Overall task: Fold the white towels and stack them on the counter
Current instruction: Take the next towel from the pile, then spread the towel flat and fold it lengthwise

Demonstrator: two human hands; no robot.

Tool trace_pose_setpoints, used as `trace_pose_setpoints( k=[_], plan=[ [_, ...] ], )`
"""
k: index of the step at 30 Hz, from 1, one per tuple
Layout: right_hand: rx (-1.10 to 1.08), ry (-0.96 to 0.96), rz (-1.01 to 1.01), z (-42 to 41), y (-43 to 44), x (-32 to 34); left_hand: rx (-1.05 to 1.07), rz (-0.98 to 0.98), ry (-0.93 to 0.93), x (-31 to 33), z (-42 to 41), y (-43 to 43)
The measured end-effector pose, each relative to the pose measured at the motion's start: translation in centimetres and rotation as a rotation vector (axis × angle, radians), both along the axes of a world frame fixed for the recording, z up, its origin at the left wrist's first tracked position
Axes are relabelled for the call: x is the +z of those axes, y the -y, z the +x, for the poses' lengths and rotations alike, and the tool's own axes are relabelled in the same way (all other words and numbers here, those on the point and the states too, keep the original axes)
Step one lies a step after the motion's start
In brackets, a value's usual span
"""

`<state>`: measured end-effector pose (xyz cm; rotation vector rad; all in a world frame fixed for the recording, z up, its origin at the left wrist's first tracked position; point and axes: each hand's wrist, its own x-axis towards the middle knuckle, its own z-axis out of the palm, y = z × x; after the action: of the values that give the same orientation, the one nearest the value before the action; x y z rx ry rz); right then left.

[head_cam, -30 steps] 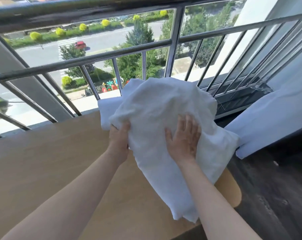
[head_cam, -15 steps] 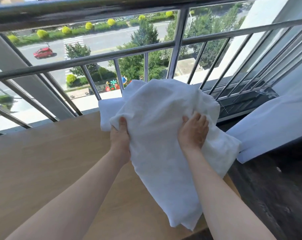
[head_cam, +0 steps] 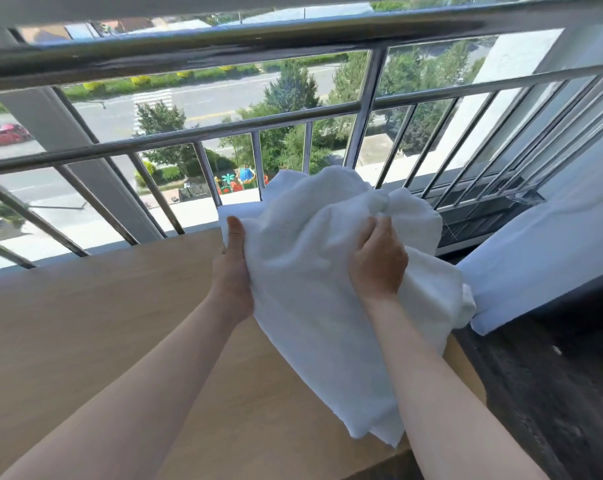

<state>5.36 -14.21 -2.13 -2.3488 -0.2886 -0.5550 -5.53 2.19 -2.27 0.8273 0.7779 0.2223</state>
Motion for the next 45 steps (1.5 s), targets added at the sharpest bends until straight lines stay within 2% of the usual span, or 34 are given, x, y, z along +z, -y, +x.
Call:
trace_pose_setpoints(
  k=[7, 15, 19, 25, 28, 31, 36, 40, 45],
  plan=[
    [0.136, 0.065, -0.074, -6.1, -4.8, 4.2, -0.014, -0.087, 0.160, 2.9, -6.9, -3.3],
    [0.317, 0.151, -0.090, -18.1, -15.2, 6.2, 0.068, -0.023, 0.231, 4.6, -21.0, -11.2],
    [0.407, 0.098, -0.094, -25.3, -20.8, 4.7, 0.182, 0.028, 0.146, 4.0, -29.6, -15.9],
    [0.514, 0.025, -0.153, -34.9, -28.4, 1.2, 0.312, 0.065, 0.139, 2.3, -40.0, -21.7],
    [0.583, -0.045, -0.191, -38.7, -31.9, -0.5, 0.471, 0.093, 0.076, 1.0, -44.2, -24.5],
    [0.658, -0.081, -0.218, -41.7, -35.3, -1.9, 0.539, 0.140, -0.013, -0.3, -47.8, -27.4],
    [0.755, -0.184, -0.273, -44.5, -41.2, -4.8, 0.631, 0.168, -0.165, -2.9, -51.7, -31.9],
    [0.798, -0.130, -0.201, -45.4, -45.8, -7.7, 0.668, 0.188, -0.285, -5.9, -52.8, -35.3],
    [0.796, -0.100, -0.163, -45.3, -49.8, -11.0, 0.543, 0.199, -0.408, -10.0, -53.0, -40.0]
  ],
)
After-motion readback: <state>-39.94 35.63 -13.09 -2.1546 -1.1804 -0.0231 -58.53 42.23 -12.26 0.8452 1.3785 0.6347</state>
